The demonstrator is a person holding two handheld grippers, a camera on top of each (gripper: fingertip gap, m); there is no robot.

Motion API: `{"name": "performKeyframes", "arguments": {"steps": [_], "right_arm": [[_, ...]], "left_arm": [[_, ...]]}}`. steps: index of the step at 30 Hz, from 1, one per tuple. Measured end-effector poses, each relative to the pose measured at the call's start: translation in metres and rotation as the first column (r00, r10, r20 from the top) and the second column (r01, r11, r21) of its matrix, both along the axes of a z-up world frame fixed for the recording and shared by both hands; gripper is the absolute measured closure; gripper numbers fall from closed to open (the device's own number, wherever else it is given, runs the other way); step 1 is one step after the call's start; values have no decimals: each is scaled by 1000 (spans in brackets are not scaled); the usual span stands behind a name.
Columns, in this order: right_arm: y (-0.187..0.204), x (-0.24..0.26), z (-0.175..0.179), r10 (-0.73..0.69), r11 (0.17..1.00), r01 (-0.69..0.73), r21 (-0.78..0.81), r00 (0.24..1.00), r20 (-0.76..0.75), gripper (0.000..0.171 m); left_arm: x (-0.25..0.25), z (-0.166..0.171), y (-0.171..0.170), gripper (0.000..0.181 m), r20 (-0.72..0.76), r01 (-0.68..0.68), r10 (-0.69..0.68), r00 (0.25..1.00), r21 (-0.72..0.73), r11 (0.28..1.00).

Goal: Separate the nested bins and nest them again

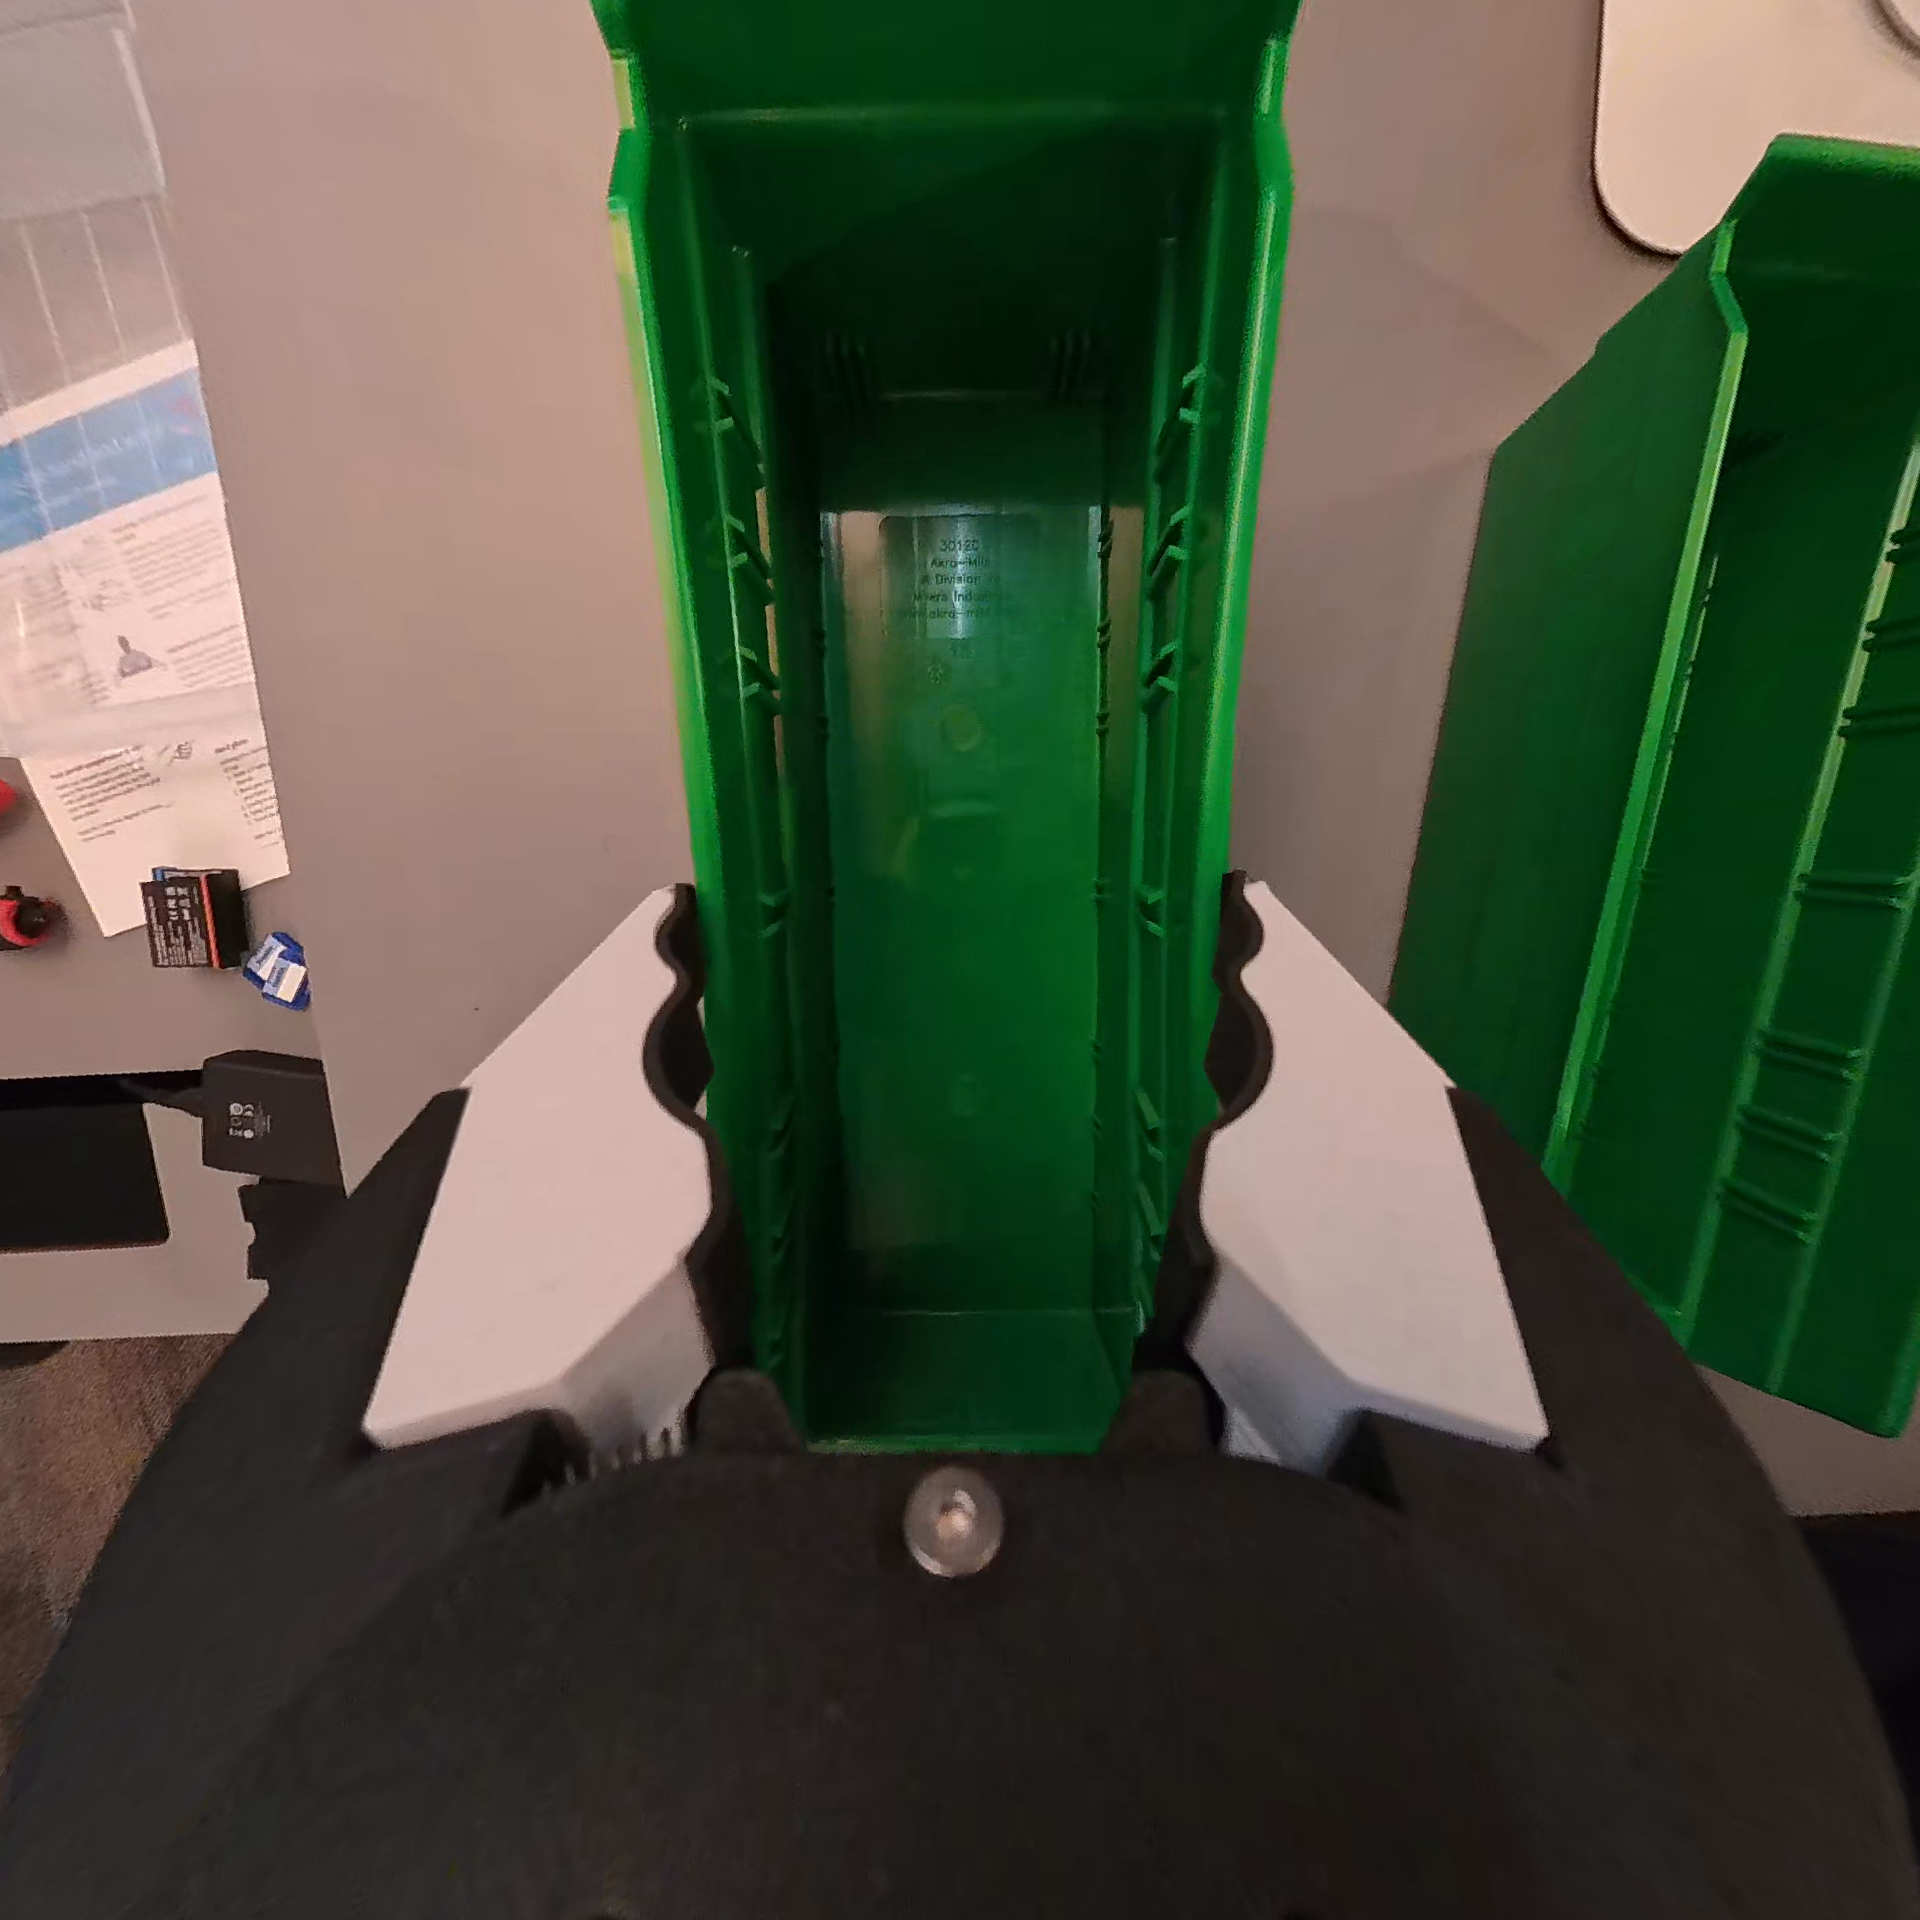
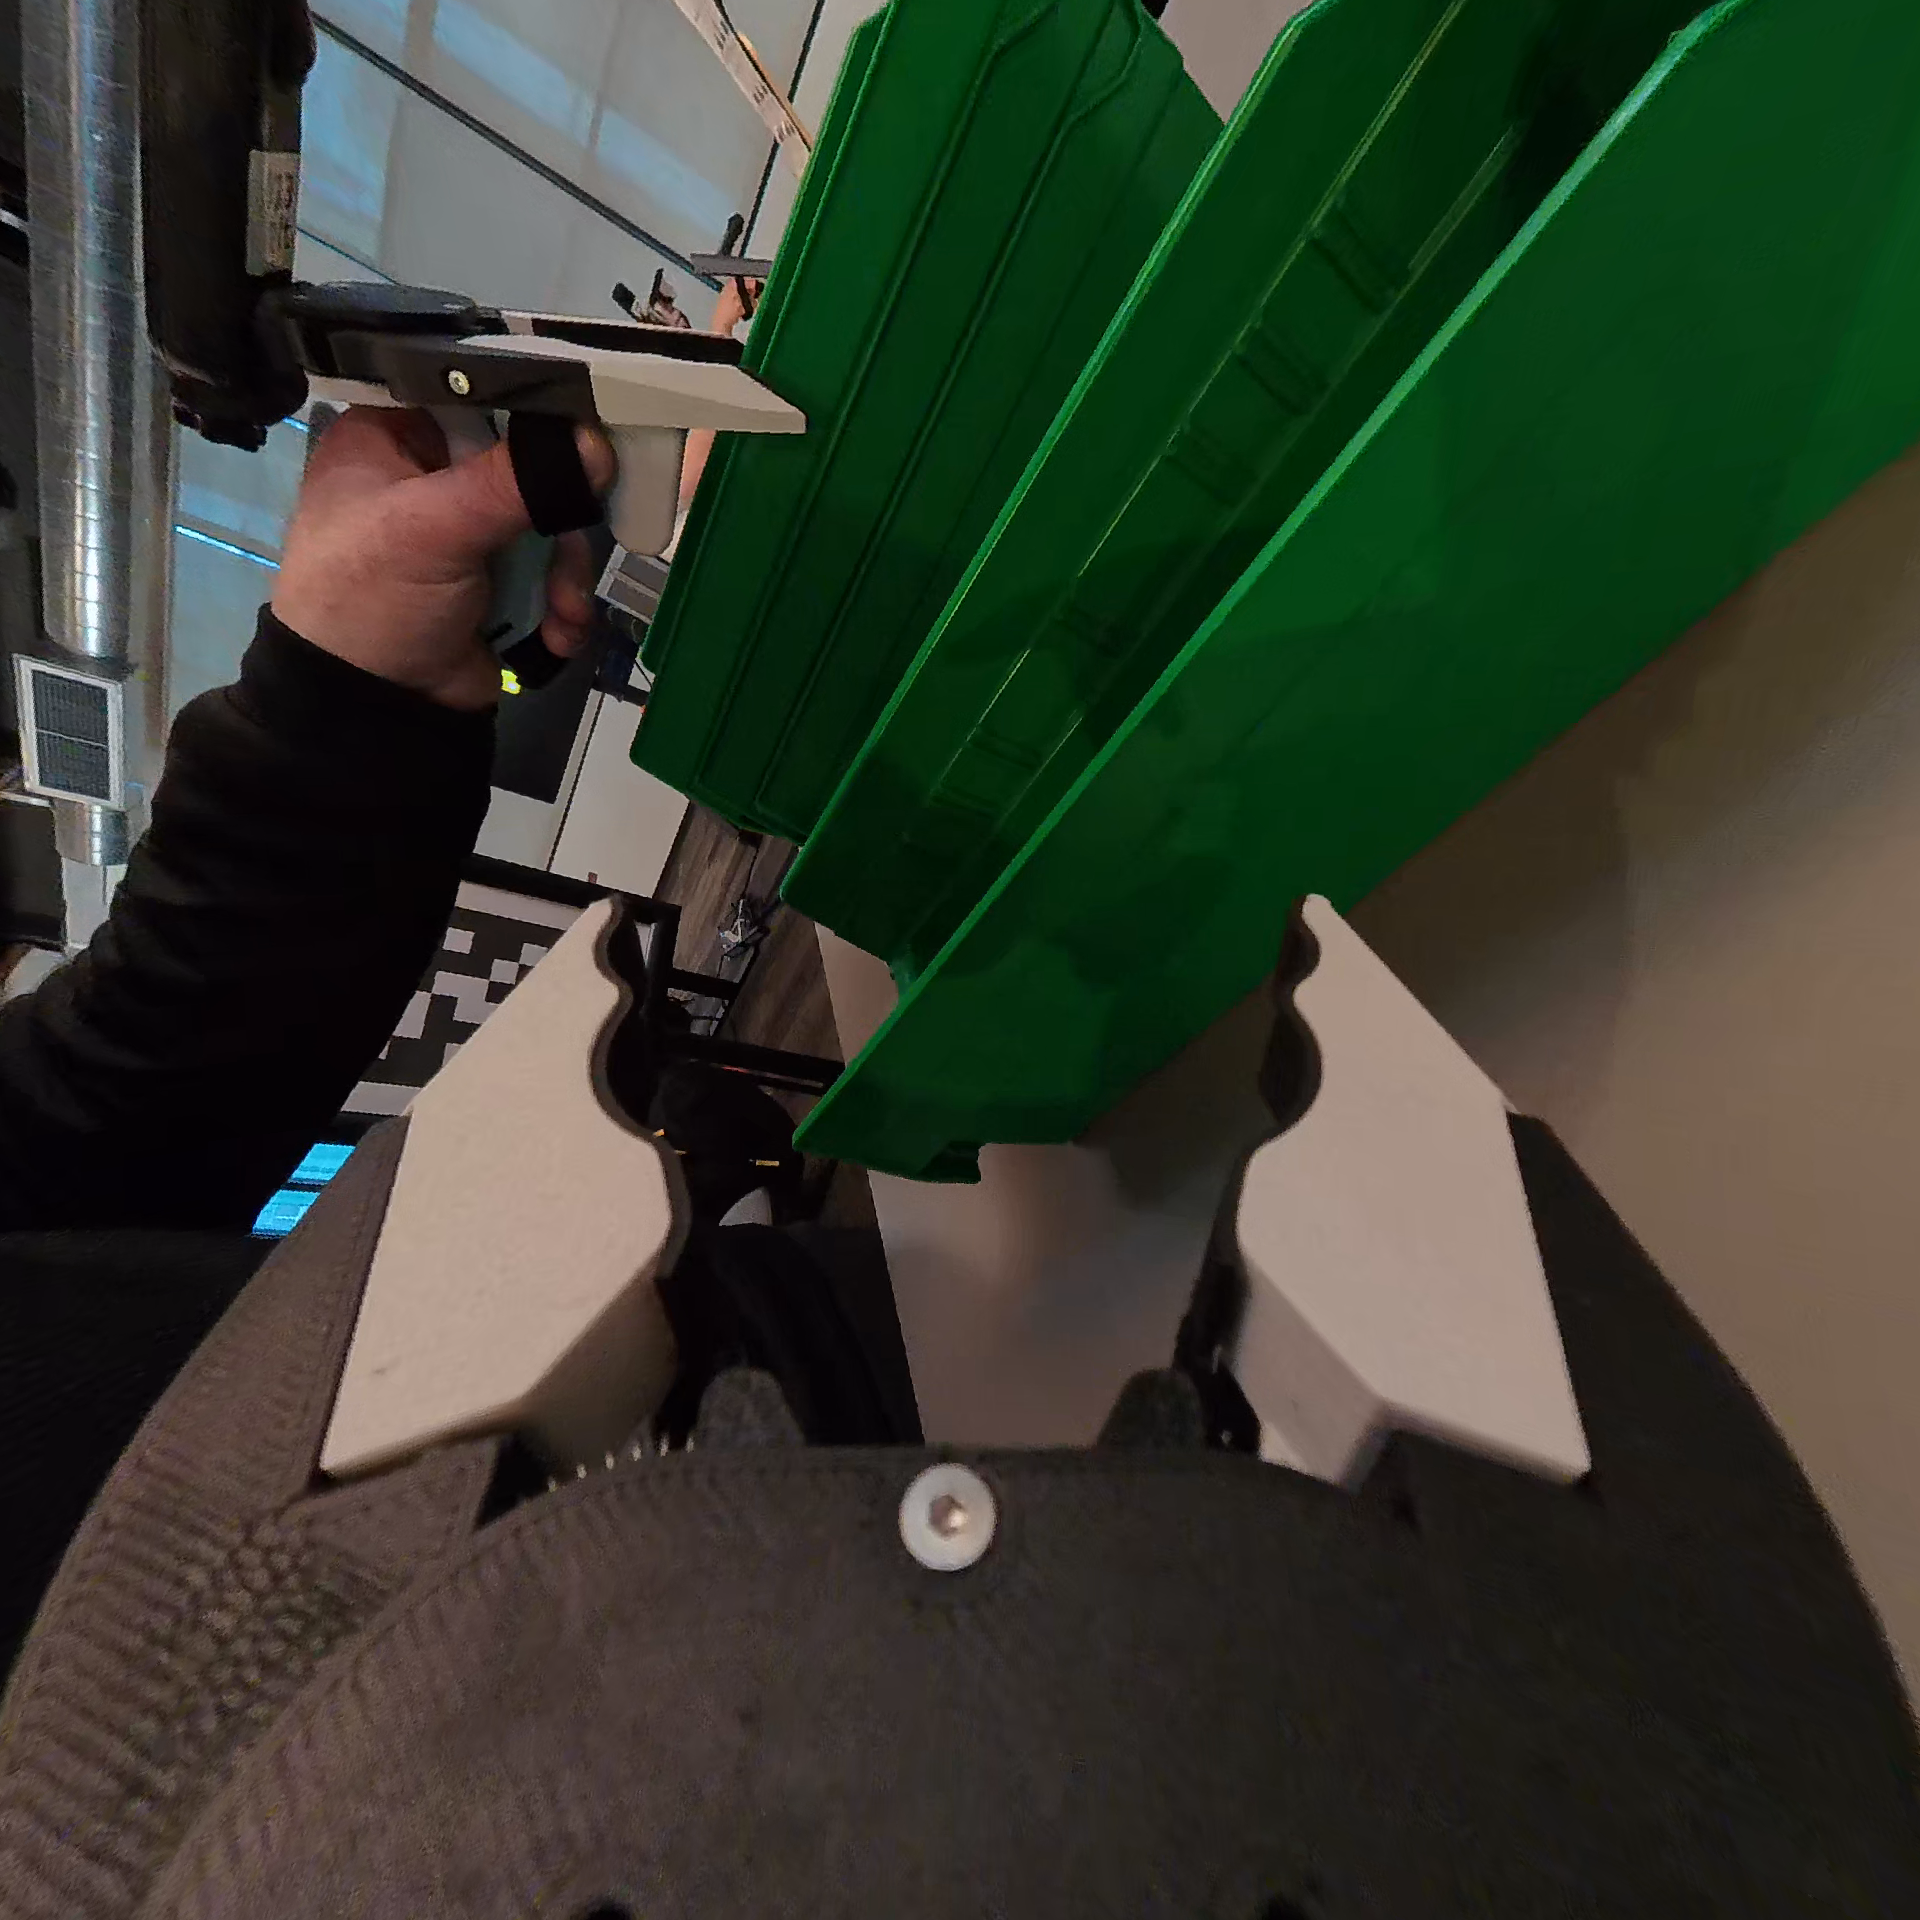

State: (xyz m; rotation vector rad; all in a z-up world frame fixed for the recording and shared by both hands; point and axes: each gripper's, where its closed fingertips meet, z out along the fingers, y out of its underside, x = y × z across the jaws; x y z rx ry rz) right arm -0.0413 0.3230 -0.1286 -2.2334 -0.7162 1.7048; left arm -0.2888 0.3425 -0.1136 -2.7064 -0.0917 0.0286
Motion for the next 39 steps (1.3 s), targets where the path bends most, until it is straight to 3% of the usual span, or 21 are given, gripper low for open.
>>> {"name": "performKeyframes", "arguments": {"steps": [13, 20, 27, 39], "right_arm": [[6, -12, 0, 29, 1000, -29, 8, 1000, 11, 53], [10, -14, -1, 24, 1000, -25, 18, 1000, 20, 54], [25, -15, 6, -18, 990, 6, 138, 996, 85, 55], [26, -19, 2, -4, 993, -7, 119, 996, 90, 55]], "left_arm": [[-7, 25, 6, 87, -1, 10, -10, 1000, 67, 998], [-7, 24, 7, 87, 13, 14, -15, 1000, 96, 995], [-4, 23, 10, 85, -35, 47, -44, 998, 96, 994], [-5, 35, 14, 86, -44, 44, -38, 998, 156, 987]]}}
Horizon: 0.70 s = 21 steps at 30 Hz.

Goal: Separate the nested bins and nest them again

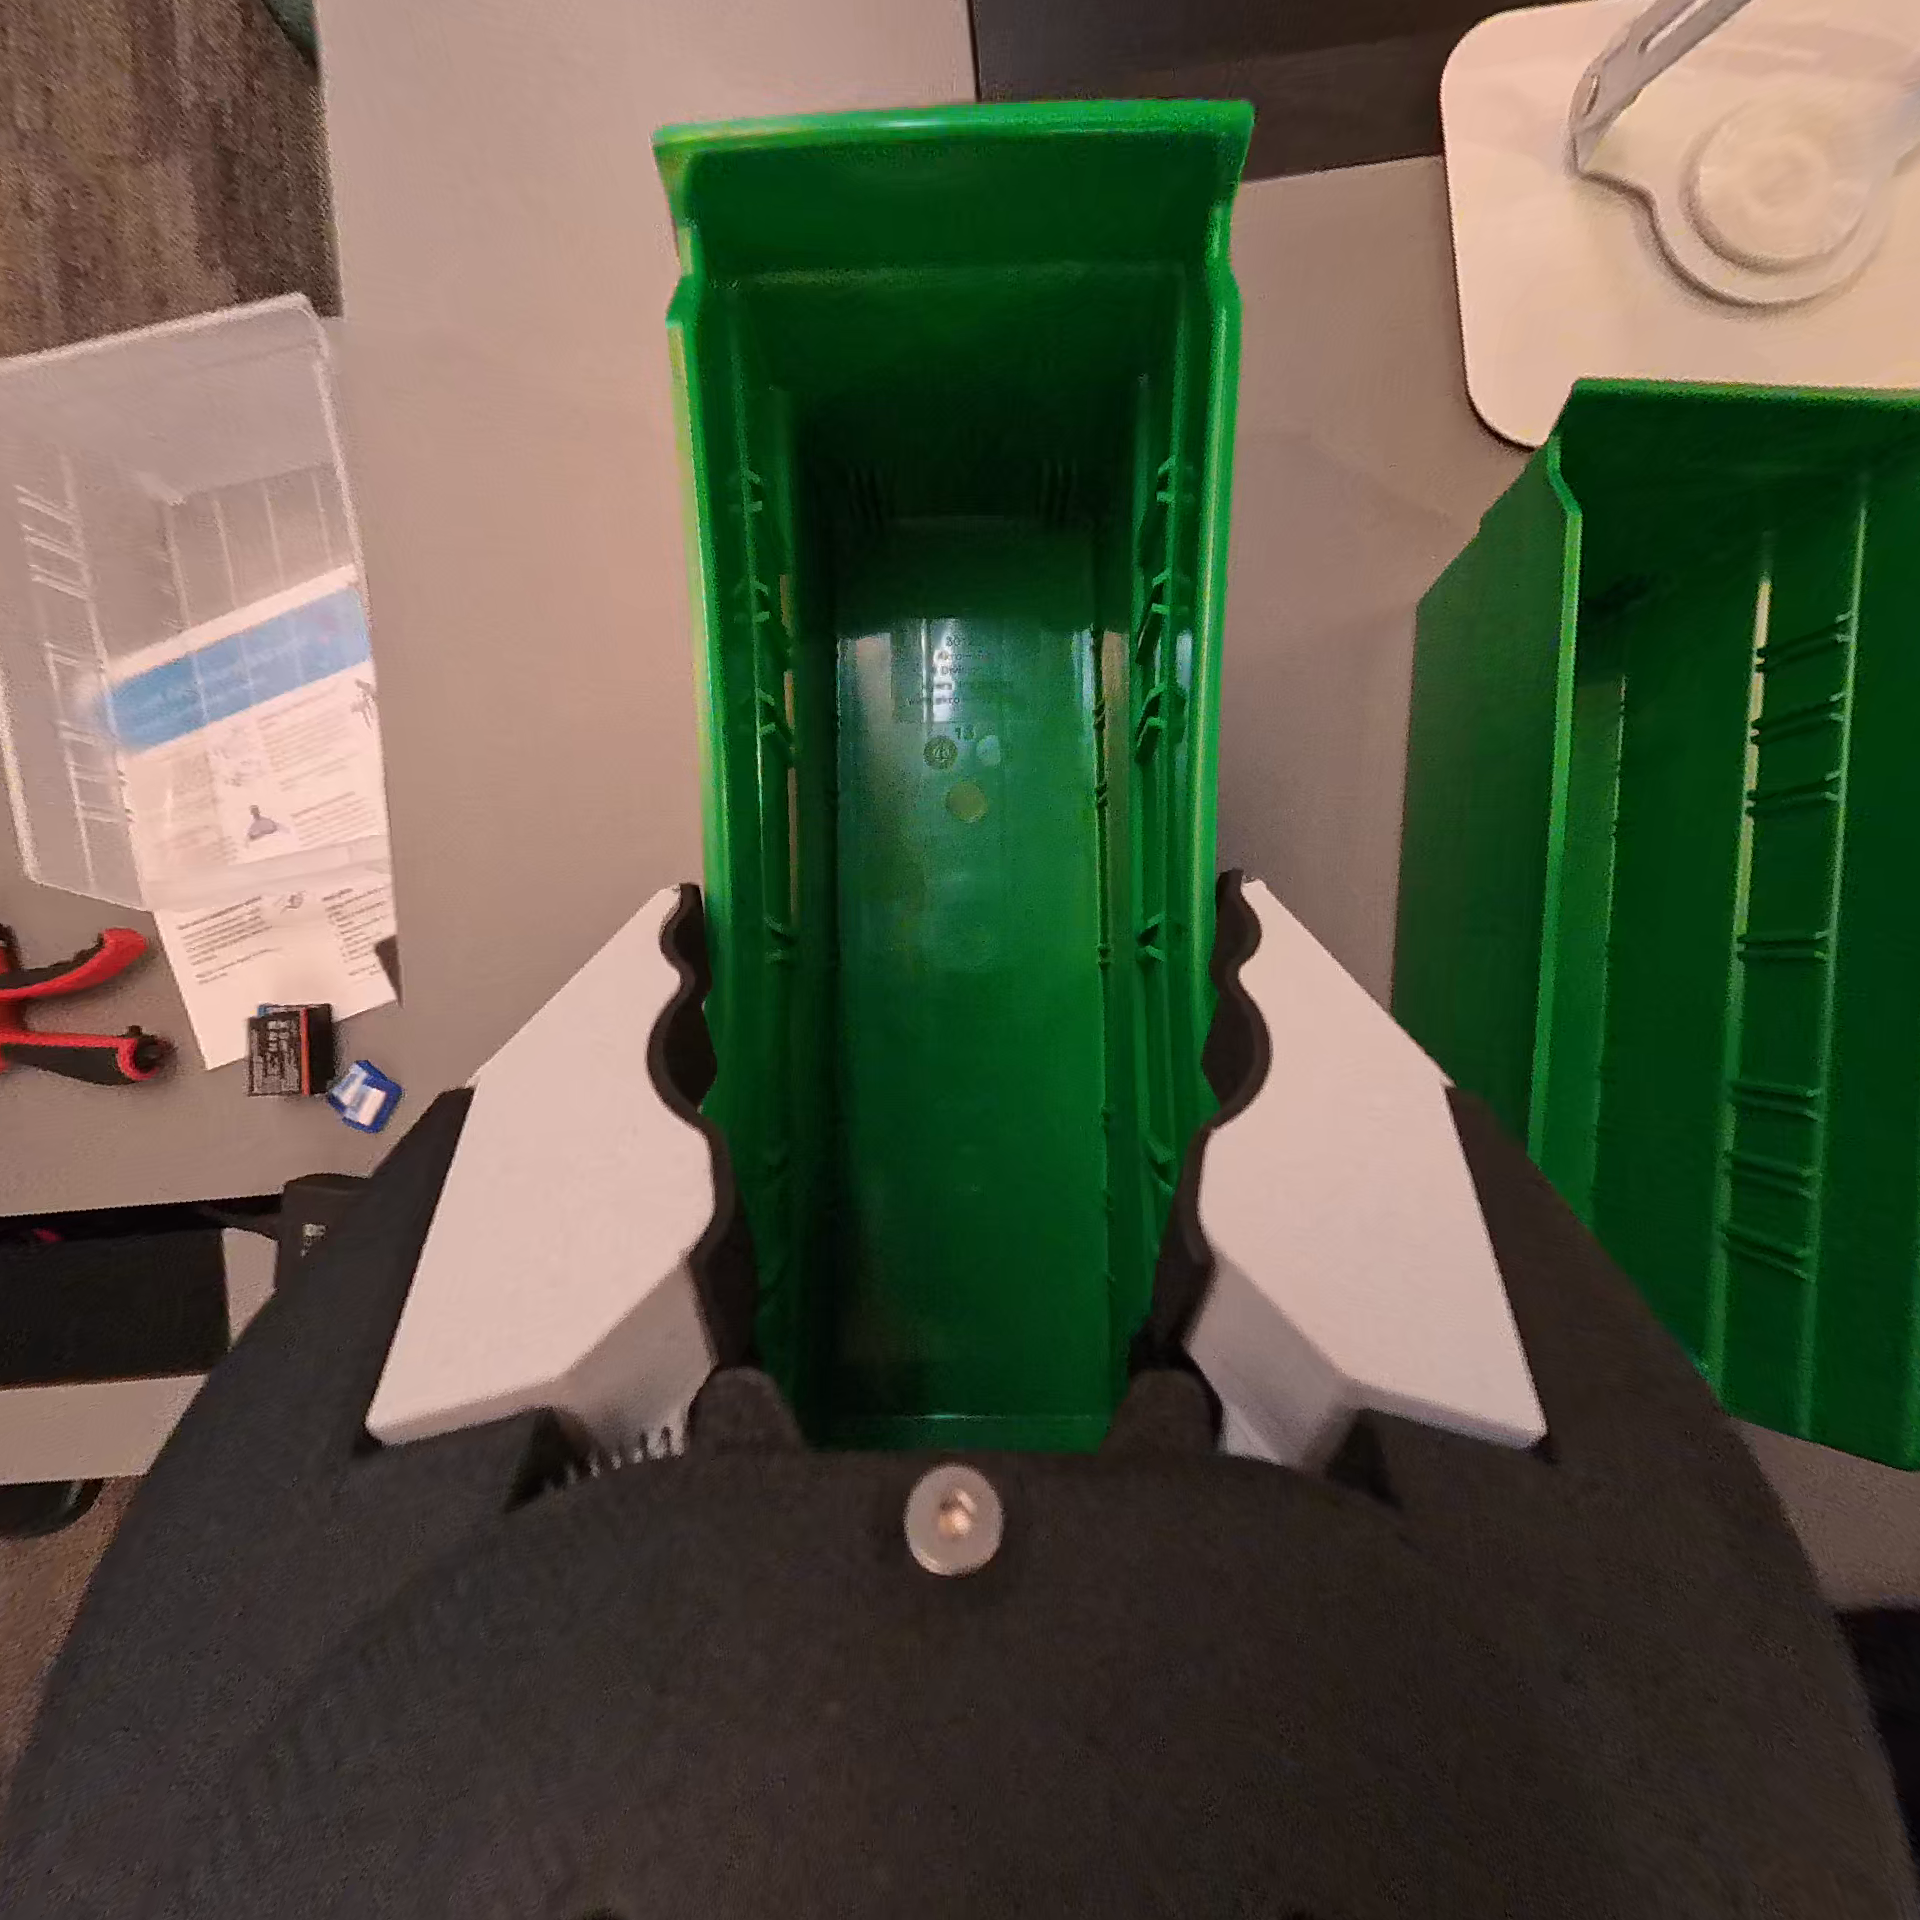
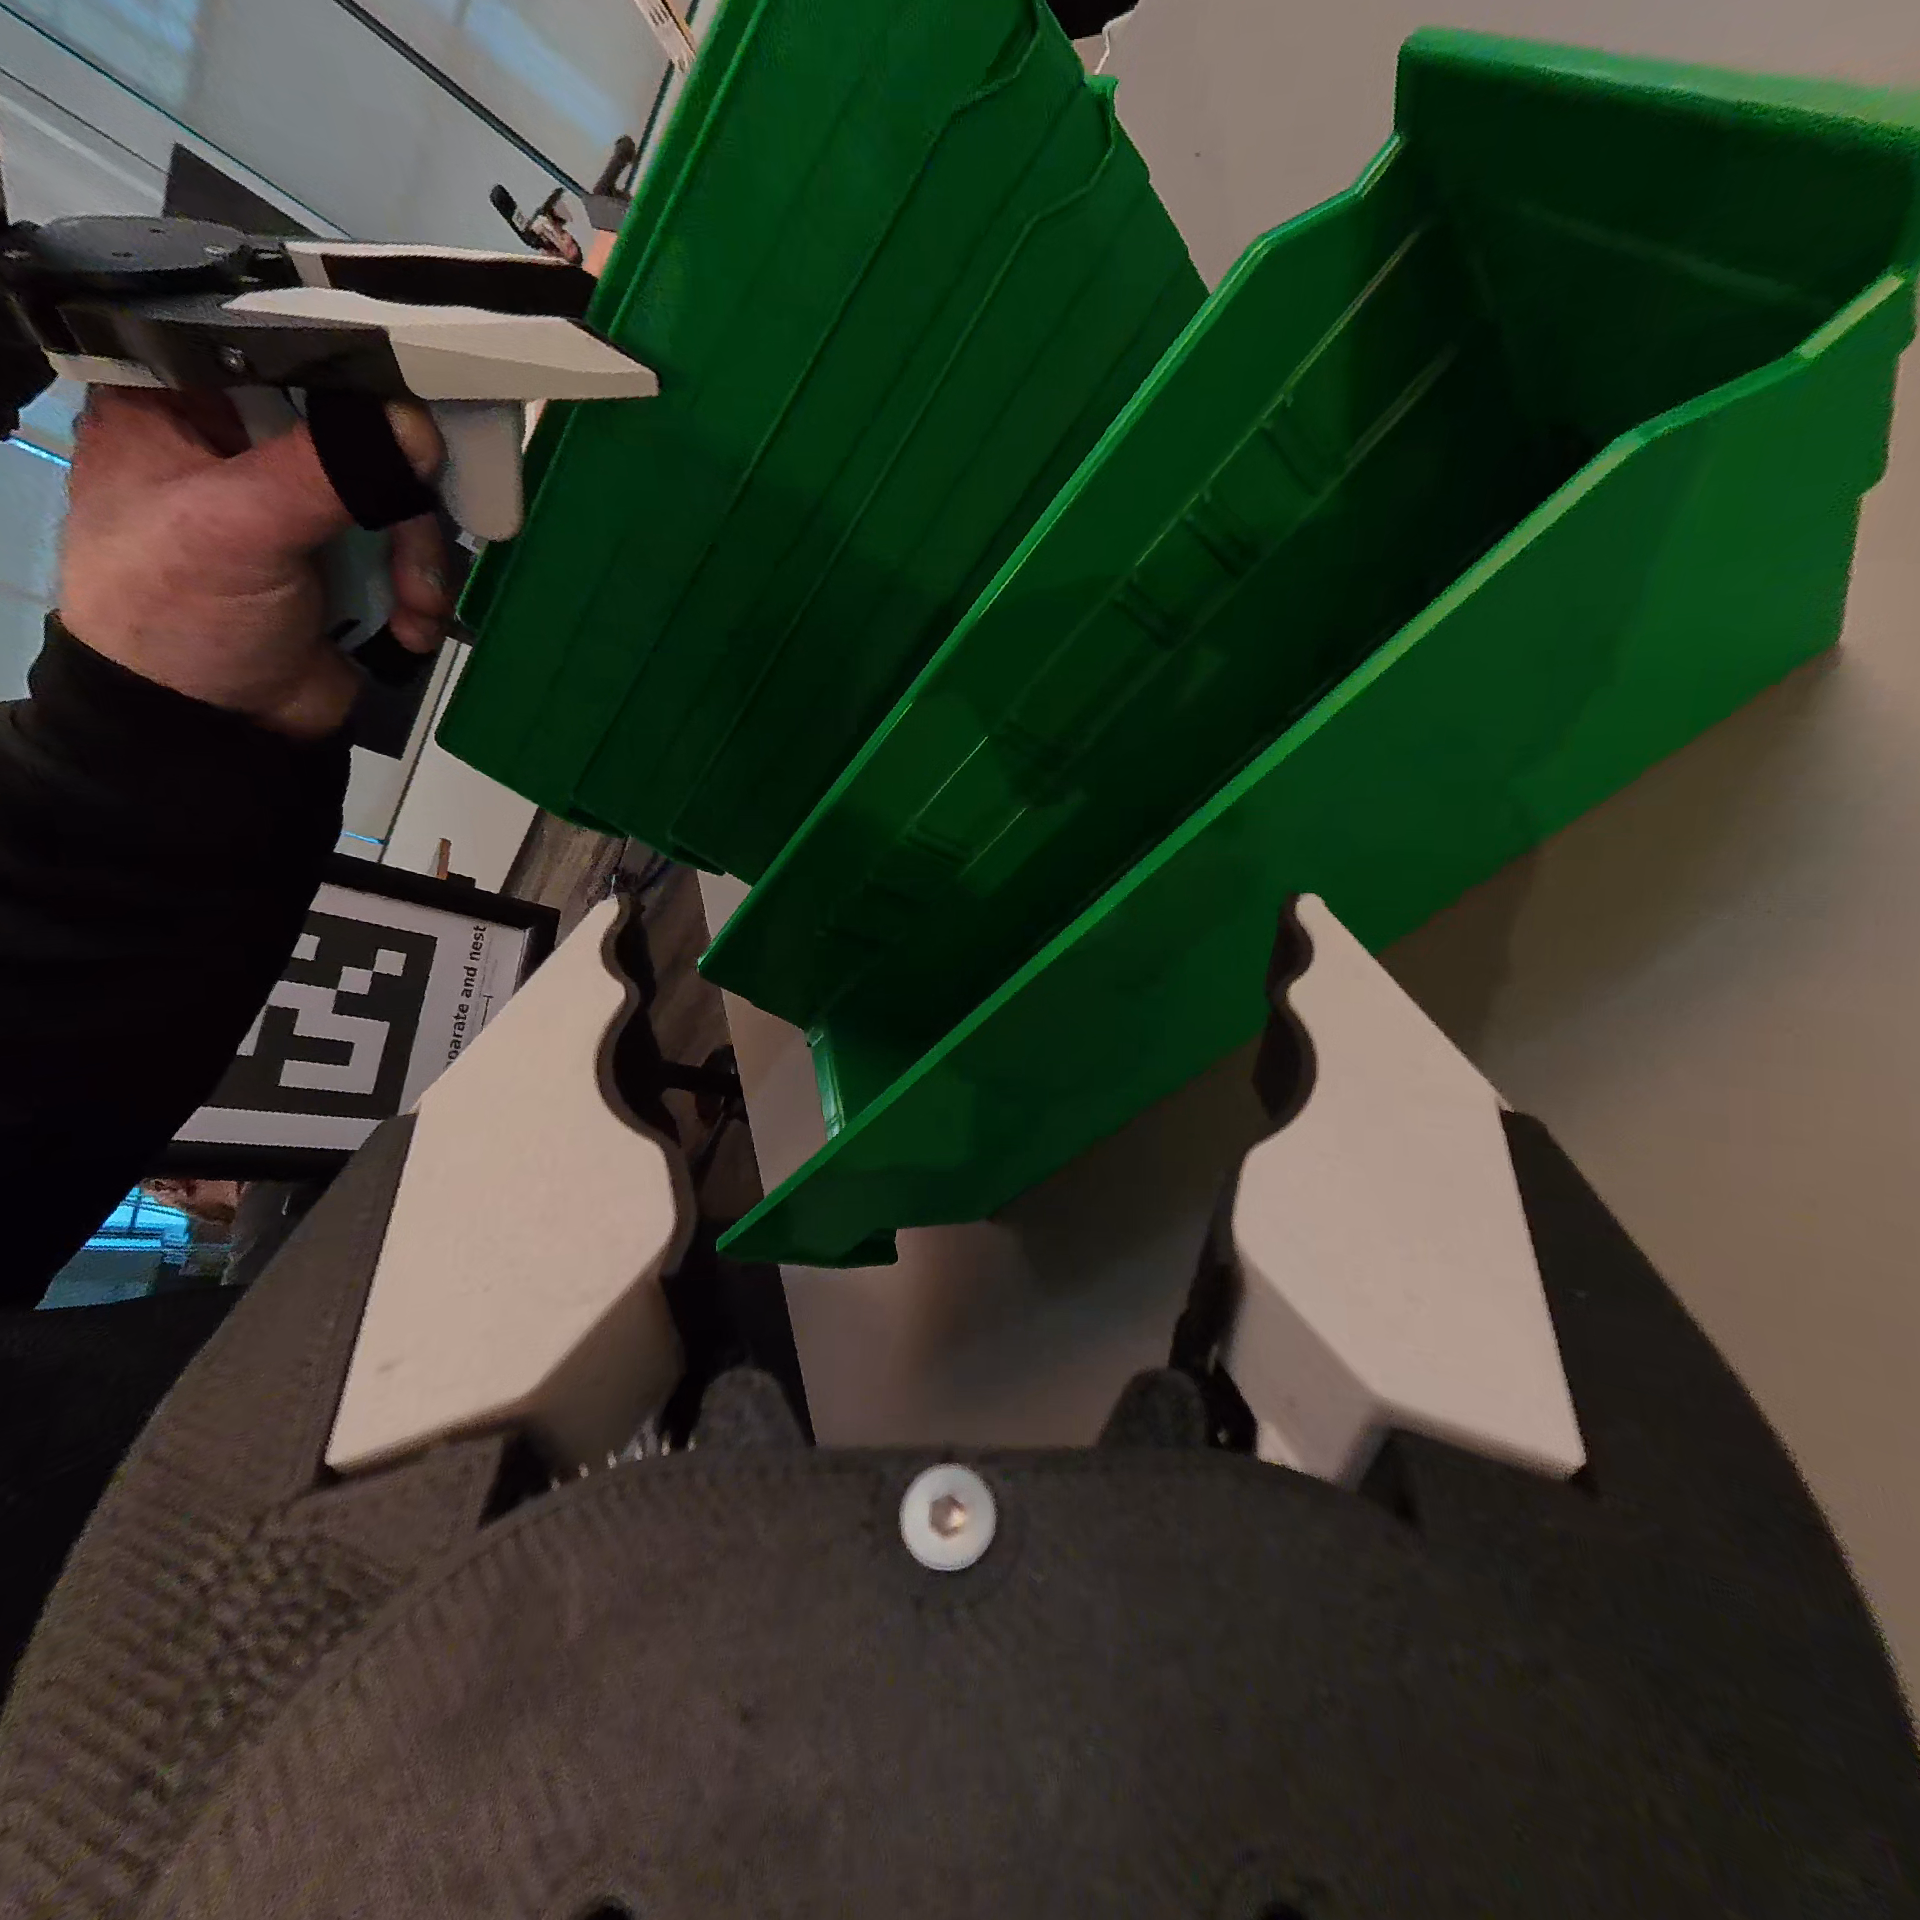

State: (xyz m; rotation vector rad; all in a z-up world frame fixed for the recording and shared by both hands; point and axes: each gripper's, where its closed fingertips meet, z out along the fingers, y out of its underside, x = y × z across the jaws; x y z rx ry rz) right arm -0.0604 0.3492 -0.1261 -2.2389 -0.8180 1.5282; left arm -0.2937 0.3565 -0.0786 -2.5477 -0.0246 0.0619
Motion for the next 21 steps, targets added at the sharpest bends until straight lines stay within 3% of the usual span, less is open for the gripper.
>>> {"name": "performKeyframes", "arguments": {"steps": [9, 15, 21], "right_arm": [[3, 2, 3, -8, 1000, 8, -8, 1000, -15, 55], [5, 12, 4, -24, 1000, 24, -12, 999, -21, 54], [9, 35, 17, -69, 998, 68, -8, 996, -48, 55]], "left_arm": [[-1, 25, 2, 85, -9, 3, -2, 1000, 42, 999], [12, 69, 9, 85, -21, 33, -30, 999, 113, 993], [56, 117, 23, 85, 5, 111, -114, 993, 200, 973]]}}
